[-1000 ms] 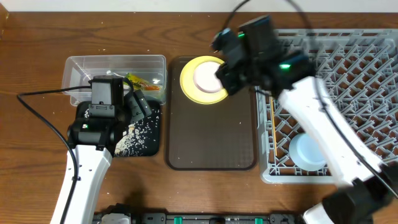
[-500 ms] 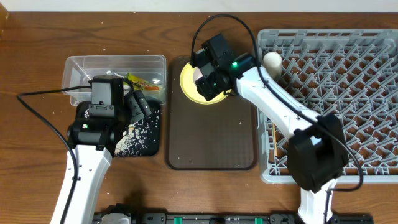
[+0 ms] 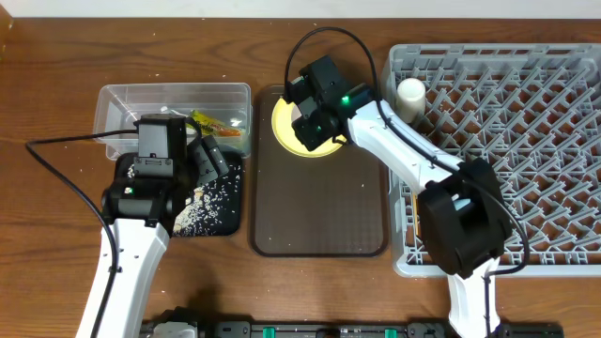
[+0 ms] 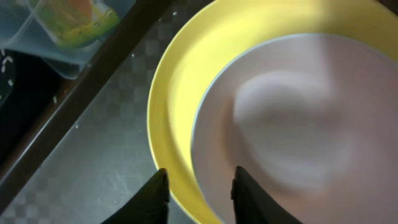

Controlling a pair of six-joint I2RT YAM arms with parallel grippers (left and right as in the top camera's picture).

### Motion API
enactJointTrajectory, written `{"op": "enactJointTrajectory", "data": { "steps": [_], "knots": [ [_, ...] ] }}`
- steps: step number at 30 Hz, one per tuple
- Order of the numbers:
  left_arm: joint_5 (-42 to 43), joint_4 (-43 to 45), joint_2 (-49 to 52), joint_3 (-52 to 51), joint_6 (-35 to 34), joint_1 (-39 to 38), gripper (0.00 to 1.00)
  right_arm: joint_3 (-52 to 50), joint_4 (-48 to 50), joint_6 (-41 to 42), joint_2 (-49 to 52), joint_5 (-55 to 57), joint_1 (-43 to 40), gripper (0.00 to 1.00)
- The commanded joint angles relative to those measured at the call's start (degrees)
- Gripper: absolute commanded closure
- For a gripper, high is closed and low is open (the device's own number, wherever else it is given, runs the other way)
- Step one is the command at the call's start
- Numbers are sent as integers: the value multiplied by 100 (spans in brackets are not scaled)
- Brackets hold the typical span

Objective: Sort waste into correct bins and load items into the dishwasher rack
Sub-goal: 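Move the right gripper left over the yellow plate and lower, then grasp the white bowl on the yellow plate with the right gripper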

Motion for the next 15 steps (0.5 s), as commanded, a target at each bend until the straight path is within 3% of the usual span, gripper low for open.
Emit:
{"op": "enactJointTrajectory", "data": {
  "steps": [1, 15],
  "knots": [
    [-11, -7, 22, -39, 79, 24, 10, 4, 101, -26, 101, 216, 90, 71],
    [-13, -7, 22, -39, 79, 24, 9, 4, 72, -22, 387, 238, 129, 75]
  ]
}}
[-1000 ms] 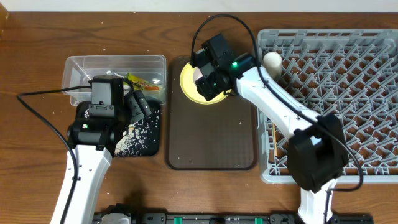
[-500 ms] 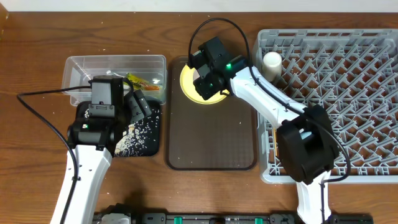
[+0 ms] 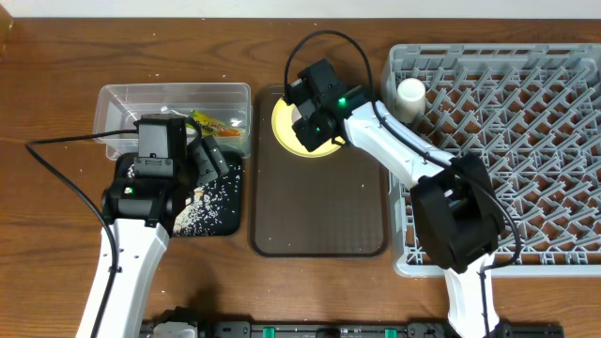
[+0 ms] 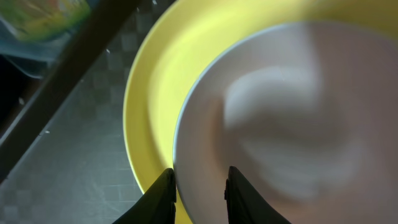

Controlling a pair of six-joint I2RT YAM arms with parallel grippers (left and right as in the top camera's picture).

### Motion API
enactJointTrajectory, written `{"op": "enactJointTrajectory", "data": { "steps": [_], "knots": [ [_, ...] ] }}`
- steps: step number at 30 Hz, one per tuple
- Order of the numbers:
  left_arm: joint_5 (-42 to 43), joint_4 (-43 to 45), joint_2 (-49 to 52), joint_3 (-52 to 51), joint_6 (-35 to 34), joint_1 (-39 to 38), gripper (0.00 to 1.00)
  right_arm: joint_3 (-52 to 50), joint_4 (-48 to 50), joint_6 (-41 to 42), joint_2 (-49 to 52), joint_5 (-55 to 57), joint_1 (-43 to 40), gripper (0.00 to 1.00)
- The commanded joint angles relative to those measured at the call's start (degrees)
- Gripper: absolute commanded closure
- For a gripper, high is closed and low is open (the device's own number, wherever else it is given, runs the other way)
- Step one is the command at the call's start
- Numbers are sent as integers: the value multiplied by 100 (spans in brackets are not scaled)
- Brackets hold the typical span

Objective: Sort waste into correct bins and load items into the dishwasher rack
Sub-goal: 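Grasp the white bowl on the yellow plate with the right gripper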

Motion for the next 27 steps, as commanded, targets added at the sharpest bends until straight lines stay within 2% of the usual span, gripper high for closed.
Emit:
{"op": "enactJointTrajectory", "data": {
  "steps": [1, 12, 21, 27],
  "knots": [
    [-11, -7, 22, -39, 79, 26, 10, 4, -39, -31, 149, 42, 140, 76],
    [-13, -7, 22, -39, 79, 26, 9, 4, -275, -31, 149, 44, 236, 91],
    [-11, -7, 22, -39, 79, 26, 10, 4, -409, -31, 149, 44, 236, 93],
    [-11, -7, 22, -39, 79, 26, 9, 22, -271, 9, 133, 37, 236, 99]
  ]
}}
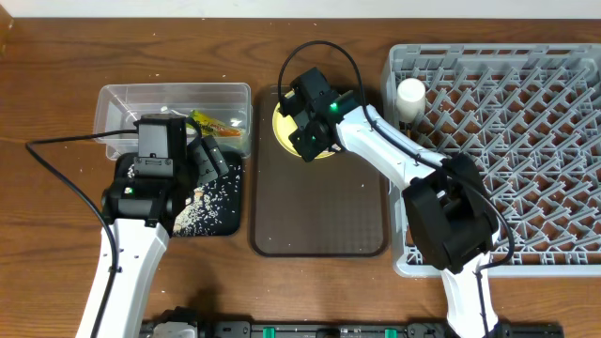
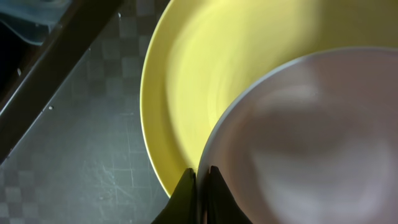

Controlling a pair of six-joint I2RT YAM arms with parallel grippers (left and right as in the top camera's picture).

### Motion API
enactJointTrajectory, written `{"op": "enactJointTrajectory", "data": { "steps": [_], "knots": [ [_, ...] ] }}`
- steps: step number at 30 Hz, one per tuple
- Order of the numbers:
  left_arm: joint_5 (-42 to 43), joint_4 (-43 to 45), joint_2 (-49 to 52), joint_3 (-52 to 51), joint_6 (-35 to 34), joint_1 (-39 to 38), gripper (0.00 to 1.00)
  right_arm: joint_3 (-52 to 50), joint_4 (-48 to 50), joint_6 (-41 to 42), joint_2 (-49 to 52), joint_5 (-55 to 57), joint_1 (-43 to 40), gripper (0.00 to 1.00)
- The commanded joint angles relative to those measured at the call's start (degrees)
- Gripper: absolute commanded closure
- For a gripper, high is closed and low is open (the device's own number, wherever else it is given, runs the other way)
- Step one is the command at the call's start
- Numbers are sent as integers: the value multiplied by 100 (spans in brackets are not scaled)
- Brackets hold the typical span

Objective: Sort waste into correct bins and load items into the dishwasher rack
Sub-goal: 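Grasp the white bowl on the yellow plate with the right gripper, then lift the white bowl and carry it right into the rack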

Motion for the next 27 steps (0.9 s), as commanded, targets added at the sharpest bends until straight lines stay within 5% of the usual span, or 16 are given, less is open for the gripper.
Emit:
{"op": "enactJointTrajectory", "data": {
  "steps": [1, 14, 27],
  "knots": [
    [-13, -7, 22, -39, 79, 26, 10, 39, 46, 74, 20, -44, 55, 99],
    [-11, -7, 22, -39, 79, 26, 9, 299, 304, 1001, -1464, -1768, -549, 99],
    [-13, -7, 22, -39, 79, 26, 10, 297, -988, 1482, -2238, -4911, -2371, 99]
  ]
}}
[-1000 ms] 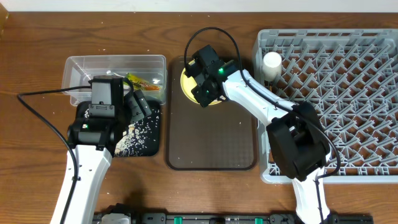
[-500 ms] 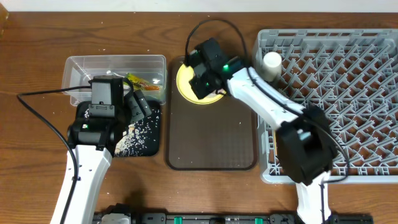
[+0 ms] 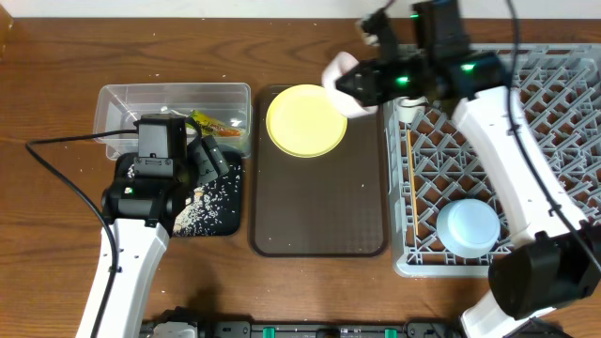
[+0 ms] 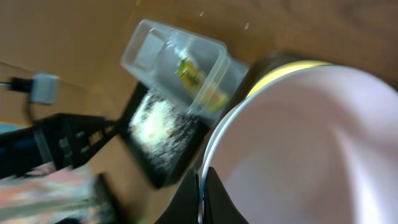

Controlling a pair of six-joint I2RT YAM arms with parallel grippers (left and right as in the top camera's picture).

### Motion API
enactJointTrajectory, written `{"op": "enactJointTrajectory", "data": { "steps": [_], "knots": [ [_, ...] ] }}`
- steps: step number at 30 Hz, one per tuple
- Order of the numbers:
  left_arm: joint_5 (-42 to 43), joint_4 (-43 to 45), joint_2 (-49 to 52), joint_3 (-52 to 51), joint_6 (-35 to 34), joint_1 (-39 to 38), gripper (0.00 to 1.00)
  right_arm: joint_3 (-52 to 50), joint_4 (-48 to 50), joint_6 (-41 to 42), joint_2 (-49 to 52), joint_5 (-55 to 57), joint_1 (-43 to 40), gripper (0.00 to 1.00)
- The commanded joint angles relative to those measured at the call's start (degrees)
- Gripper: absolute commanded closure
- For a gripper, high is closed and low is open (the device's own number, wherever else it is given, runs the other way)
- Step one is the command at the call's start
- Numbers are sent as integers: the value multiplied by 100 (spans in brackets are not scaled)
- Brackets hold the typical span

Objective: Sort waste into correct bins and load items into the dishwasher rack
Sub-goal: 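Lift the white bowl and carry it right into the rack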

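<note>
My right gripper is shut on the rim of a pale pink bowl. It holds the bowl tilted in the air, and in the overhead view the bowl hangs between the yellow plate and the grey dishwasher rack. The plate lies bare at the far end of the brown tray. My left gripper hovers over the black tray of spilled rice; its jaws are not clear from above. A clear bin holds a yellow-green wrapper.
A light blue bowl sits in the rack's near left part. A white cup at the rack's far left corner is mostly hidden under my right arm. The left arm's cable runs across the wood on the left.
The pink bowl was on the yellow plate with my right gripper shut on its rim. Now it is lifted off and held tilted toward the rack's far left corner; the plate is bare.
My right gripper's fingers first stood apart on either side of the bowl's rim on the plate, then closer together, then shut on it. The bowl is now off the plate and in the air. My left arm stayed over the rice tray.
</note>
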Motion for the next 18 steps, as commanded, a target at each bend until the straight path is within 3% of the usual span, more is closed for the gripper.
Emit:
{"op": "enactJointTrajectory", "data": {
  "steps": [1, 18],
  "knots": [
    [-13, -7, 22, -39, 79, 26, 10, 7, -337, 151, -4, -1134, -459, 99],
    [-13, -7, 22, -39, 79, 26, 10, -734, -671, 149, -4, -1248, -1856, 99]
  ]
}}
